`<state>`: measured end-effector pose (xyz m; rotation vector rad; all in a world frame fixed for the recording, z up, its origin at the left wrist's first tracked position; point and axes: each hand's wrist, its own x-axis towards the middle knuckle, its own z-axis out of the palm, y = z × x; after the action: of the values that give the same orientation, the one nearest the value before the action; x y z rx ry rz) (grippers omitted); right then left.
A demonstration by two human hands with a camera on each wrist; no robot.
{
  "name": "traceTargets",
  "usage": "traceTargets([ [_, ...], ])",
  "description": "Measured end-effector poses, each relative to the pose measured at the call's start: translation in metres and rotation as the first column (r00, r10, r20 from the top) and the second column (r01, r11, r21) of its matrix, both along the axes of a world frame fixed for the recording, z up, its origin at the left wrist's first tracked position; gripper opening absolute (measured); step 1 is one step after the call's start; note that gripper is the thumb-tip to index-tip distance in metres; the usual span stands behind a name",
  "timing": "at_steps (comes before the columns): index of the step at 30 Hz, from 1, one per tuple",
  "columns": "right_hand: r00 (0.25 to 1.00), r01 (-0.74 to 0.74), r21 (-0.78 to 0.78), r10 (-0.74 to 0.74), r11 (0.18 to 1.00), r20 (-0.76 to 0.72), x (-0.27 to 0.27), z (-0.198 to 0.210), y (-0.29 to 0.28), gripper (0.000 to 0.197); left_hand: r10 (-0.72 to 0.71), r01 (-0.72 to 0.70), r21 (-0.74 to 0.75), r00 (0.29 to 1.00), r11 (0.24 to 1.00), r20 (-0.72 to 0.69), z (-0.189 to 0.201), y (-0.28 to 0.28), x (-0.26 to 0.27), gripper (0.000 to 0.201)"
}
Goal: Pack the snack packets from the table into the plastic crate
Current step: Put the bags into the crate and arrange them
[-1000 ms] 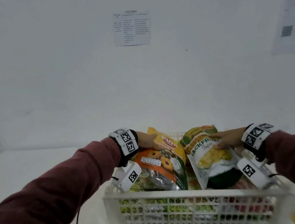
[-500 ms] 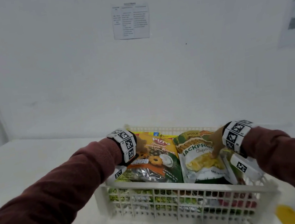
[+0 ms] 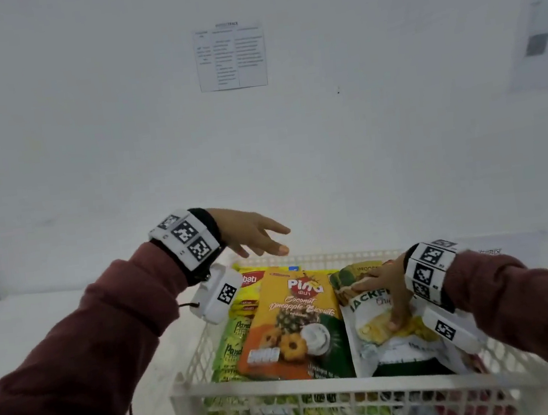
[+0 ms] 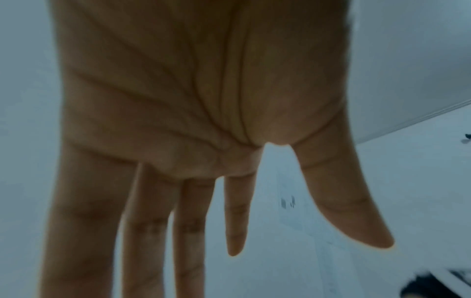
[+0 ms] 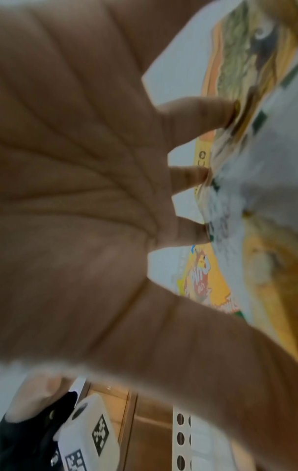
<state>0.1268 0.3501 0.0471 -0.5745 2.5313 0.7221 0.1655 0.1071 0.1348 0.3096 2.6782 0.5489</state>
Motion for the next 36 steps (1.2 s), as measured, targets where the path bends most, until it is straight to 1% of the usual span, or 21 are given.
traceTargets([
  [2, 1.000, 0.008, 0.002, -0.008, 1.000, -0.008, -0.002, -0.001, 0.000, 0.096, -0.012, 0.012, 0.026, 0.999, 1.000, -0.030, 0.008, 0.002, -0.002, 0.063],
  [4, 1.000, 0.013, -0.005, -0.013, 1.000, -0.008, -0.005, -0.003, -0.001, 0.098, -0.051, 0.050, -0.022, 0.999, 0.998, -0.020, 0.002, 0.015, -0.004, 0.066],
  [6, 1.000, 0.018, -0.015, -0.018, 1.000, -0.009, -0.006, -0.005, -0.002, 0.099, -0.118, 0.123, -0.142, 0.992, 0.982, 0.045, -0.018, 0.036, -0.007, 0.071],
  [8, 1.000, 0.024, -0.029, -0.024, 0.999, -0.003, -0.006, -0.006, -0.001, 0.099, -0.193, 0.229, -0.288, 0.970, 0.930, 0.146, -0.045, 0.057, -0.008, 0.075],
  [9, 1.000, 0.024, -0.038, -0.024, 0.999, -0.002, -0.006, -0.007, -0.001, 0.099, -0.213, 0.270, -0.347, 0.958, 0.898, 0.194, -0.059, 0.066, -0.009, 0.078],
  [11, 1.000, 0.025, -0.045, -0.025, 0.999, -0.002, -0.006, -0.007, 0.000, 0.099, -0.224, 0.330, -0.468, 0.937, 0.820, 0.268, -0.079, 0.080, -0.009, 0.094],
  [12, 1.000, 0.029, -0.048, -0.029, 0.998, 0.001, -0.006, -0.007, 0.001, 0.100, -0.234, 0.352, -0.540, 0.932, 0.765, 0.276, -0.087, 0.083, -0.011, 0.101],
  [13, 0.999, 0.035, -0.056, -0.035, 0.998, 0.007, -0.007, -0.007, 0.002, 0.101, -0.260, 0.366, -0.621, 0.930, 0.693, 0.258, -0.092, 0.083, -0.012, 0.102],
  [16, 0.998, 0.058, -0.093, -0.057, 0.994, 0.021, -0.008, -0.007, 0.004, 0.104, -0.389, 0.324, -0.815, 0.912, 0.481, 0.132, -0.104, 0.076, -0.013, 0.096],
  [18, 0.998, 0.055, -0.116, -0.052, 0.992, 0.027, -0.006, -0.007, 0.003, 0.103, -0.384, 0.285, -0.852, 0.917, 0.439, 0.109, -0.108, 0.066, -0.015, 0.086],
  [19, 0.999, 0.049, -0.121, -0.047, 0.991, 0.019, -0.005, -0.008, 0.002, 0.102, -0.375, 0.272, -0.867, 0.921, 0.417, 0.109, -0.108, 0.061, -0.015, 0.076],
  [20, 0.999, 0.045, -0.119, -0.044, 0.992, 0.007, -0.005, -0.009, 0.000, 0.100, -0.357, 0.272, -0.869, 0.926, 0.413, 0.120, -0.107, 0.057, -0.015, 0.066],
  [21, 0.999, 0.042, -0.112, -0.043, 0.993, -0.006, -0.005, -0.010, -0.001, 0.099, -0.358, 0.285, -0.863, 0.924, 0.417, 0.132, -0.104, 0.051, -0.016, 0.063],
  [22, 0.999, 0.044, -0.100, -0.046, 0.994, -0.019, -0.005, -0.011, -0.001, 0.098, -0.338, 0.267, -0.842, 0.935, 0.469, 0.108, -0.103, 0.046, -0.016, 0.067],
  [24, 0.998, 0.055, -0.080, -0.058, 0.995, -0.032, -0.007, -0.012, -0.002, 0.097, -0.290, 0.279, -0.804, 0.947, 0.526, 0.139, -0.098, 0.039, -0.018, 0.084],
  [26, 0.997, 0.071, -0.070, -0.072, 0.995, -0.021, -0.008, -0.010, -0.001, 0.098, -0.215, 0.240, -0.708, 0.968, 0.665, 0.127, -0.095, 0.038, -0.017, 0.093],
  [27, 0.997, 0.079, -0.072, -0.079, 0.994, -0.010, -0.008, -0.009, 0.000, 0.099, -0.191, 0.211, -0.667, 0.976, 0.715, 0.104, -0.098, 0.040, -0.013, 0.096],
  [28, 0.996, 0.084, -0.076, -0.084, 0.994, 0.004, -0.009, -0.008, 0.000, 0.101, -0.174, 0.185, -0.651, 0.981, 0.736, 0.081, -0.104, 0.042, -0.011, 0.100],
  [29, 0.996, 0.087, -0.077, -0.086, 0.993, 0.014, -0.008, -0.007, 0.001, 0.103, -0.173, 0.163, -0.661, 0.984, 0.732, 0.051, -0.112, 0.044, -0.008, 0.105],
  [32, 0.997, 0.082, -0.056, -0.081, 0.995, 0.019, -0.008, -0.007, 0.001, 0.106, -0.213, 0.155, -0.731, 0.977, 0.665, 0.014, -0.130, 0.045, -0.011, 0.116],
  [36, 0.995, 0.093, -0.078, -0.092, 0.993, 0.026, -0.010, -0.007, 0.001, 0.107, -0.307, 0.202, -0.783, 0.951, 0.588, 0.015, -0.130, 0.033, -0.016, 0.123],
])
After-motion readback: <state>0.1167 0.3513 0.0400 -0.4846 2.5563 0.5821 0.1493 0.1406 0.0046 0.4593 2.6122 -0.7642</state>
